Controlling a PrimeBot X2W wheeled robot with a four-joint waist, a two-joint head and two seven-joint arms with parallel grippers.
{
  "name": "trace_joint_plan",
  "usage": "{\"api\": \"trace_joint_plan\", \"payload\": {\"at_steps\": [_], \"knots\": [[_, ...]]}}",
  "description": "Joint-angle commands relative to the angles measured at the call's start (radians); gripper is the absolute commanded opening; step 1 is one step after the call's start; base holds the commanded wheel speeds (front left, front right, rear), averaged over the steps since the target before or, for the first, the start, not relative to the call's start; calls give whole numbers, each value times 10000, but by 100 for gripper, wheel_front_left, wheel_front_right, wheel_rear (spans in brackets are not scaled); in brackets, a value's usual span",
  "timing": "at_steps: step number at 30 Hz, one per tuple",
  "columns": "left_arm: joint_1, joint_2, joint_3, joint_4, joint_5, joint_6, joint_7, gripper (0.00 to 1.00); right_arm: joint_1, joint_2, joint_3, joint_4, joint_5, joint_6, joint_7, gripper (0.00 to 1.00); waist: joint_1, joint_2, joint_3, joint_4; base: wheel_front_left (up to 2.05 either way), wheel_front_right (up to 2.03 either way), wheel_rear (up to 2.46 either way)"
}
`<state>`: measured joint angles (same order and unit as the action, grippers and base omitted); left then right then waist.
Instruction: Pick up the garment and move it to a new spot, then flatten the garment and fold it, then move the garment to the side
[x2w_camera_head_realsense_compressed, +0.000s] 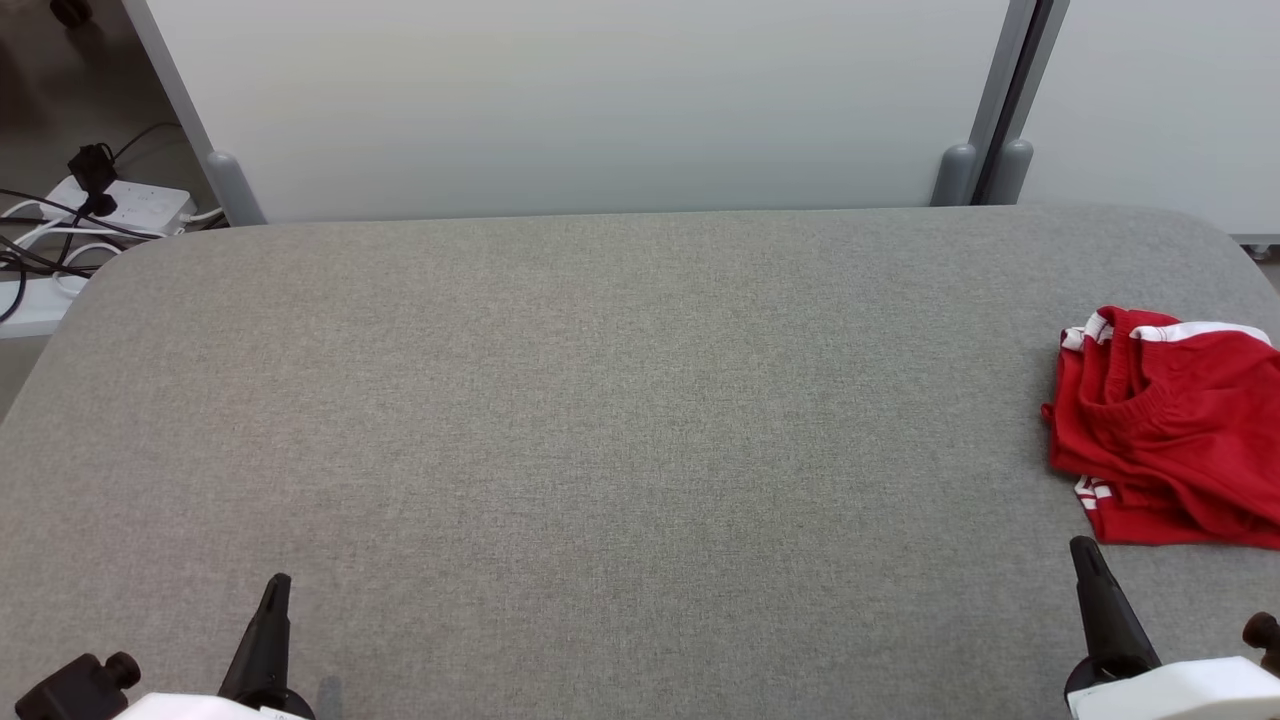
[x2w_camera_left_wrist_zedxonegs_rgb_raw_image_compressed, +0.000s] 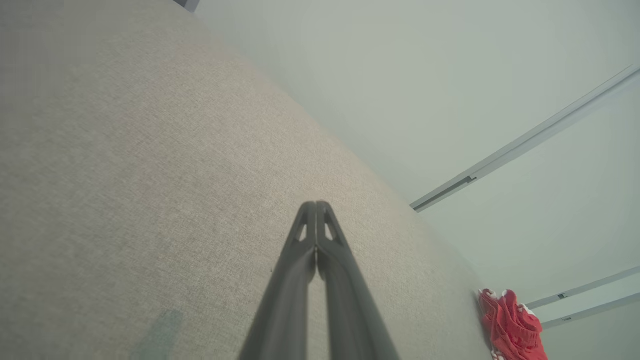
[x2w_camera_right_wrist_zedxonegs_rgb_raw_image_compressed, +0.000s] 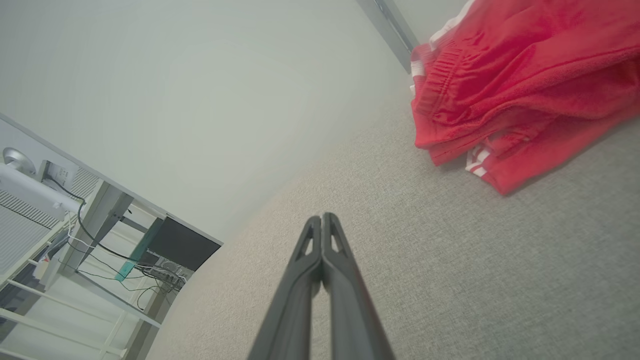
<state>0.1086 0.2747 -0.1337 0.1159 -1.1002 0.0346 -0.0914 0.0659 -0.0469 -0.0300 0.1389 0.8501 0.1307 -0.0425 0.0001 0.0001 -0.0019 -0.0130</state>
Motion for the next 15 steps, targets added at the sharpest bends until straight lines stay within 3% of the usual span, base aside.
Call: {"api": "trace_joint_plan", "payload": {"at_steps": [1,15], "knots": [[-598,144,323,-149,-145,-151,13,0,-498,-206,18,-232,253,1,62,0,-1,-1,0,1,0,0,0],[-922,-330,738,150,-1209,-465,410,0,-749,-242,-61,32,1872,1,295,0,-1,-1,11,28,0,0,0]]}}
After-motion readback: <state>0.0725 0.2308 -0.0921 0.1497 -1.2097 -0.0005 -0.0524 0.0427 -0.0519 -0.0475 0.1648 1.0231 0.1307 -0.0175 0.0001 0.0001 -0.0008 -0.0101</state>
